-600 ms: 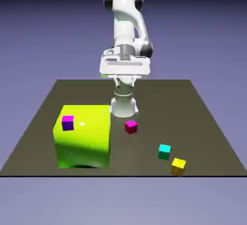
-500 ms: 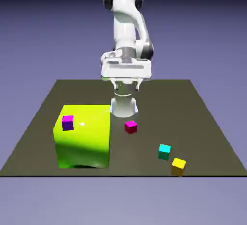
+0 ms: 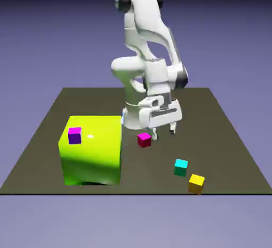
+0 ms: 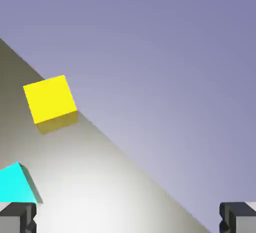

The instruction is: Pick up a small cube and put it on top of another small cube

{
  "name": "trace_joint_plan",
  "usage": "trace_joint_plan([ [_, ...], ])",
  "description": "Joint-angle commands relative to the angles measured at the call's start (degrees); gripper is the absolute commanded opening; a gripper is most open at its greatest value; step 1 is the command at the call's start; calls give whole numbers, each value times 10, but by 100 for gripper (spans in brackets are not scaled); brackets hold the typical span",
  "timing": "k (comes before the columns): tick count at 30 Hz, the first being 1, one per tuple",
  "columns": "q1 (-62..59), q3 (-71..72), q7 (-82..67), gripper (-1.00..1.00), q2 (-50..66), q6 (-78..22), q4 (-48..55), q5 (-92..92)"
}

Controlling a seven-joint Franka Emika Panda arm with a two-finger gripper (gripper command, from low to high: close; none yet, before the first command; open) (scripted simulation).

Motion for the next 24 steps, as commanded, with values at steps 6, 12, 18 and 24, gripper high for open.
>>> trace_joint_plan([
  [6,30,20,-150,0,94,-16,27,57],
  [12,43,38,-239,0,168,-10,48,93],
  [18,15,78,-273,0,284,71,86,121],
  [24,35,49,-249,-100,201,13,59,101],
])
